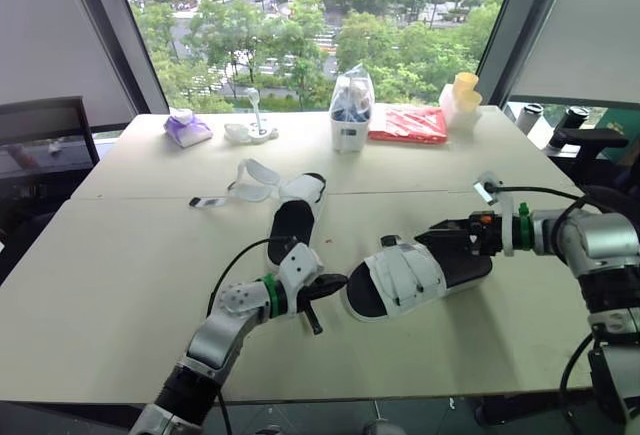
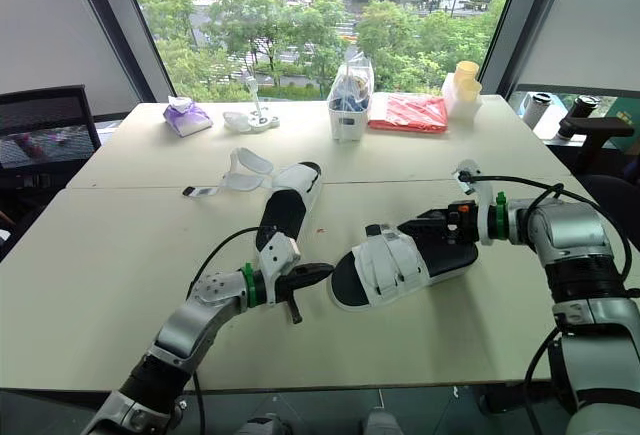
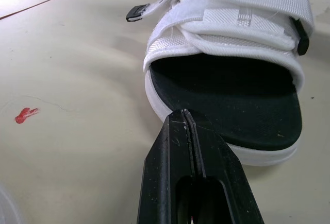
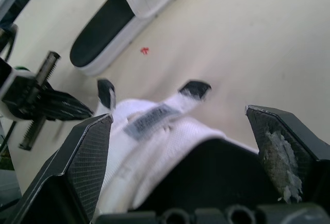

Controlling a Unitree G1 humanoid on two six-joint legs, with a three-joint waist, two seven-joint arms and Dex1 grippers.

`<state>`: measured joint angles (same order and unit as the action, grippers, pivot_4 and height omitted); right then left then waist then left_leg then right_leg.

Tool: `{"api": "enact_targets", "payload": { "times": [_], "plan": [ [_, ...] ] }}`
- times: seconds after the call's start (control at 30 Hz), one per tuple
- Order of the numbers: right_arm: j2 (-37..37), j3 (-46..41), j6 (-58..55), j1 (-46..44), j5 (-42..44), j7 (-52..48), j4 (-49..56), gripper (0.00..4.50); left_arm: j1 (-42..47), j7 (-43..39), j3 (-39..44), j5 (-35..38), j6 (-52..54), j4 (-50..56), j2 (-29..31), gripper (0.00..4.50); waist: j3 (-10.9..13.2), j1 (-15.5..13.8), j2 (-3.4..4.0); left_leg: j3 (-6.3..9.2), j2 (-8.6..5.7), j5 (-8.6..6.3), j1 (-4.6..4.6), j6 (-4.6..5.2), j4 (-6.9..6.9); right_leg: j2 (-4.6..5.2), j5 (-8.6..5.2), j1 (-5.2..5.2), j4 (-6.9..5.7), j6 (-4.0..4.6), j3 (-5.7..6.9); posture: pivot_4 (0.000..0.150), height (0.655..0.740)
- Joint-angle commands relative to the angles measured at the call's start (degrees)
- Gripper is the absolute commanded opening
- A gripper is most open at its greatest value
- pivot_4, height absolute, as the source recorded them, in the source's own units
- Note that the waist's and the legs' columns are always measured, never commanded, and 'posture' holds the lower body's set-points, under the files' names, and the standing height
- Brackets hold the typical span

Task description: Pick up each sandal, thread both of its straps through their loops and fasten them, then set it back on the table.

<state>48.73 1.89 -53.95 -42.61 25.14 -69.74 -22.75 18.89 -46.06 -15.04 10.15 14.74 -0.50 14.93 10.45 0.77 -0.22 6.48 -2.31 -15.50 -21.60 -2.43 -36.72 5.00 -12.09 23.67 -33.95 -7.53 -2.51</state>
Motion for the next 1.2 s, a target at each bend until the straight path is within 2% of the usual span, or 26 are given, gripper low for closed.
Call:
{"api": "enact_targets", "payload": {
  "times": [0.03, 0.27, 0.53, 0.57, 0.6, 0.77, 0.83, 0.93, 1.0, 1.07, 1.2],
  "plan": [
    [1.97, -0.11, -2.87, 0.85, 1.95, -4.1, 0.59, 4.46, -0.18, -0.96, 2.1, 3.76, 3.29, 7.13, 1.47, 0.0, 0.18, 0.06, 0.0, 0.0, 0.0, 0.0, 0.0, 0.0, 0.0, 0.0, 0.0, 0.01, 0.0, 0.0, 0.0, 0.15, 0.74],
    [2.25, 0.06, -8.99, 1.88, 4.26, -7.75, 0.21, 4.46, 0.14, -1.9, 2.84, 6.35, 7.18, 12.58, 4.63, 0.0, 0.29, 0.18, -0.04, -0.02, 0.01, 0.0, 0.02, 0.0, -0.02, -0.01, 0.01, 0.02, -0.04, 0.01, -0.01, 0.15, 0.74],
    [-1.06, 6.12, -13.78, 2.38, 6.04, -10.99, 2.32, 4.46, 0.88, -1.8, 3.09, 6.98, 9.07, 14.86, 6.8, 0.0, 0.39, 0.13, -0.16, -0.02, 0.01, 0.0, 0.02, 0.0, -0.03, -0.01, 0.01, 0.01, -0.04, 0.01, -0.01, 0.15, 0.74],
    [-1.49, 6.64, -13.38, 2.41, 5.98, -11.14, 2.47, 3.95, 1.02, -1.7, 3.27, 7.05, 9.14, 14.89, 6.9, 0.0, 0.39, 0.11, -0.17, -0.02, 0.01, 0.0, 0.02, 0.0, -0.03, -0.01, 0.02, 0.01, -0.04, 0.01, -0.01, 0.15, 0.74],
    [-2.05, 6.83, -13.27, 2.28, 6.02, -10.89, 2.45, 3.68, 1.1, -1.61, 3.41, 7.15, 9.3, 15.06, 7.0, 0.0, 0.39, 0.09, -0.18, -0.02, 0.01, 0.0, 0.02, 0.0, -0.04, -0.01, 0.02, 0.01, -0.04, 0.01, -0.01, 0.15, 0.74],
    [-3.91, 4.1, -14.96, 1.63, 7.75, -8.74, 1.79, 1.04, 0.79, -1.13, 3.66, 7.83, 10.18, 16.45, 7.35, 0.0, 0.4, 0.03, -0.18, -0.02, 0.0, 0.0, 0.01, 0.0, -0.05, -0.01, 0.1, 0.01, -0.04, -0.13, -0.01, 0.15, 0.74],
    [-4.75, 1.44, -16.84, 1.03, 9.18, -6.83, 0.61, 0.15, 0.74, -0.77, 3.87, 8.18, 10.36, 16.51, 7.16, 0.0, 0.41, -0.01, -0.2, -0.01, 0.0, 0.0, 0.01, 0.0, -0.05, -0.01, 0.11, 0.0, -0.04, -0.14, -0.01, 0.15, 0.74],
    [-7.92, -8.92, -18.91, -1.39, 11.71, 1.53, -3.54, 0.05, 0.83, 0.77, 4.46, 8.16, 10.12, 15.88, 6.24, 0.0, 0.43, 0.07, -0.2, -0.01, 0.0, 0.0, 0.0, 0.0, -0.12, -0.01, 0.13, -0.01, -0.04, -0.08, -0.01, 0.15, 0.74],
    [-10.75, -18.34, -17.11, -4.36, 12.77, 11.43, -7.96, 0.05, 1.31, 2.17, 4.95, 7.95, 9.53, 14.86, 5.28, 0.0, 0.47, 0.1, -0.15, -0.06, 0.0, 0.0, -0.01, 0.0, -0.19, -0.01, 0.16, 0.0, -0.05, 0.03, -0.05, 0.15, 0.74],
    [-14.57, -28.49, -8.63, -8.37, 12.44, 28.23, -15.19, 0.05, 2.26, 3.12, 5.11, 7.51, 8.82, 13.15, 4.36, 0.0, 0.49, 0.1, -0.15, -0.07, 0.0, 0.01, -0.03, -0.01, -0.27, -0.01, 0.19, 0.0, -0.06, 0.05, -0.06, 0.15, 0.74],
    [-21.09, -38.1, 6.2, -12.3, 11.83, 46.89, -20.89, 0.05, 3.47, 3.7, 4.57, 6.71, 7.07, 10.19, 3.17, 0.0, 0.48, 0.12, -0.16, -0.04, 0.01, 0.04, -0.01, -0.05, -0.24, -0.05, 0.23, -0.02, -0.08, 0.08, -0.05, 0.15, 0.74]
  ]
}}
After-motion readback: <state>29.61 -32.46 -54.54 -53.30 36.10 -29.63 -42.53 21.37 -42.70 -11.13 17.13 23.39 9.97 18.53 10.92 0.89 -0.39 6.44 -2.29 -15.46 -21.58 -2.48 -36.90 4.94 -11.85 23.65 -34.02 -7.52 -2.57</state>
